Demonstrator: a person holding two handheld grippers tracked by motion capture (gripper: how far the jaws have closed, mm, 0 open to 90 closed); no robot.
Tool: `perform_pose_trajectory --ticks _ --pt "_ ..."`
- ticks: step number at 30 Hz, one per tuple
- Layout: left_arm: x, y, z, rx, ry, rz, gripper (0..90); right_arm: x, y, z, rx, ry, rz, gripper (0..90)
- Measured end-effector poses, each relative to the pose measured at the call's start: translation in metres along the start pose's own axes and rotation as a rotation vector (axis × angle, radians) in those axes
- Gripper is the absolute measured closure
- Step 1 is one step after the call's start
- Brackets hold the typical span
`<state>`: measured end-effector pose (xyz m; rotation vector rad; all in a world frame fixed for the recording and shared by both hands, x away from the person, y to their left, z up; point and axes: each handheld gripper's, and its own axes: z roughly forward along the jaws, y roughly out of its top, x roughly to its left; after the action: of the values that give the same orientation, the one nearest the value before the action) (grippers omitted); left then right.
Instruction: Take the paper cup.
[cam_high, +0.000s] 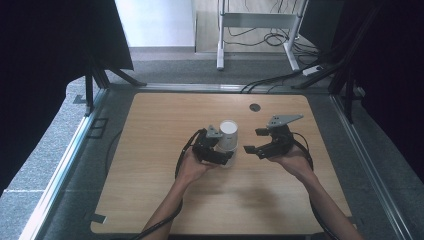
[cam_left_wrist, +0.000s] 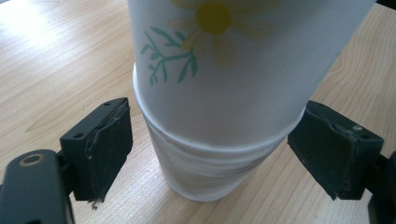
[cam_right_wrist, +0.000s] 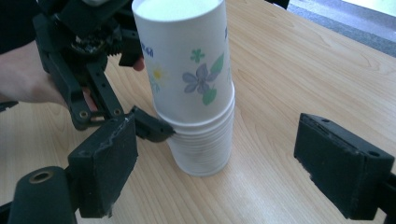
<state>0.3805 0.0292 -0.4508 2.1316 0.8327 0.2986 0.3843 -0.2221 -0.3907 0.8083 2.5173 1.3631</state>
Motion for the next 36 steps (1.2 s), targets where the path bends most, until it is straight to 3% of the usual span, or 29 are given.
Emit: perform_pose_trajectory --ticks 9,21,36 --pt "-0.002 0.000 0.000 -0.003 0.000 0.009 20.6 0.001 0.018 0.009 0.003 0.016 -0.018 14.5" --pt "-0.005 0.000 0.000 0.008 0.020 0.027 21.7 0.006 0.043 0.022 0.004 0.044 -0.046 17.1" --pt "-0.004 0.001 -0.001 0.019 0.026 0.046 22.0 0.012 0.068 0.041 0.035 0.042 -0.073 24.9"
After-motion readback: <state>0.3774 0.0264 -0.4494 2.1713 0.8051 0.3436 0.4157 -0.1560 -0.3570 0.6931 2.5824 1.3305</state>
